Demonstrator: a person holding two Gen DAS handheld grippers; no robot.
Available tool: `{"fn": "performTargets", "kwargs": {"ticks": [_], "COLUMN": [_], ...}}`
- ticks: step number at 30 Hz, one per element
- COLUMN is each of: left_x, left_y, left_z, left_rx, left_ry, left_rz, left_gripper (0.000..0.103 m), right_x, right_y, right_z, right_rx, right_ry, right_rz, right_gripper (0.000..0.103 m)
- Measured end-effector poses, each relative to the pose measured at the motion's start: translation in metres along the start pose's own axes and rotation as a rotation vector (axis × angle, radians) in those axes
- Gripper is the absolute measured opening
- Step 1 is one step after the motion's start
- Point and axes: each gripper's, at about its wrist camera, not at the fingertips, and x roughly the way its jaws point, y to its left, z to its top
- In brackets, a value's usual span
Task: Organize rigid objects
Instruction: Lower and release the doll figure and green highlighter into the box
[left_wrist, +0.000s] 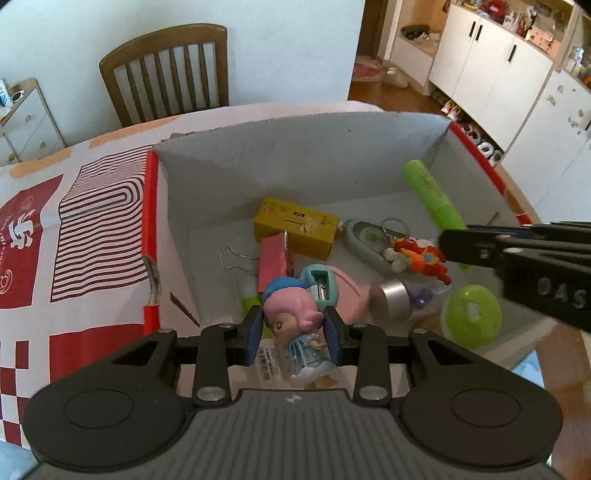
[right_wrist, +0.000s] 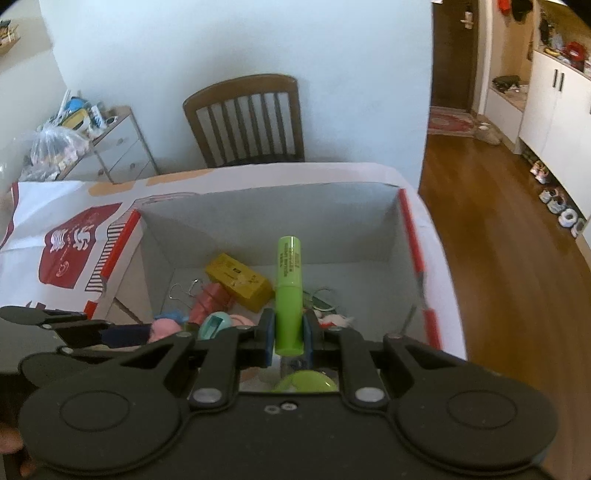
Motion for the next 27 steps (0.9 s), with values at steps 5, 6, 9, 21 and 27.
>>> {"fn": "performTargets", "kwargs": {"ticks": [5, 6, 9, 21, 27], "left_x": [0.014, 0.016, 0.022, 0.033, 0.031], "left_y": [-0.003, -0.003, -0.004, -0.005, -0.005], "left_z": [0.001, 0.001, 0.001, 0.002, 0.001], "left_rx": [-0.010, -0.012, -0.019, -0.052, -0.071], "left_ry": [0.037, 0.042, 0.054, 0.082, 0.078], "left_rz": [0.022, 0.026, 0.036, 0.050, 0.058], "left_gripper": [0.035, 0.035, 0.035, 0.034, 0.036], "right_x": [0.024, 0.028, 0.036, 0.052, 0.046], "right_y": [0.005, 0.007, 0.008, 0.003, 0.001], "right_z": [0.004, 0.005, 0.005, 0.002, 0.002], "right_rx": [-0.036, -0.048, -0.084, -0.102, -0.096], "right_ry": [0.058, 0.067, 0.087, 0.174, 0.176], "right_rz": [0.020, 0.025, 0.026, 0.043, 0.062], "right_gripper": [0.014, 0.014, 0.014, 0.015, 0.020]}}
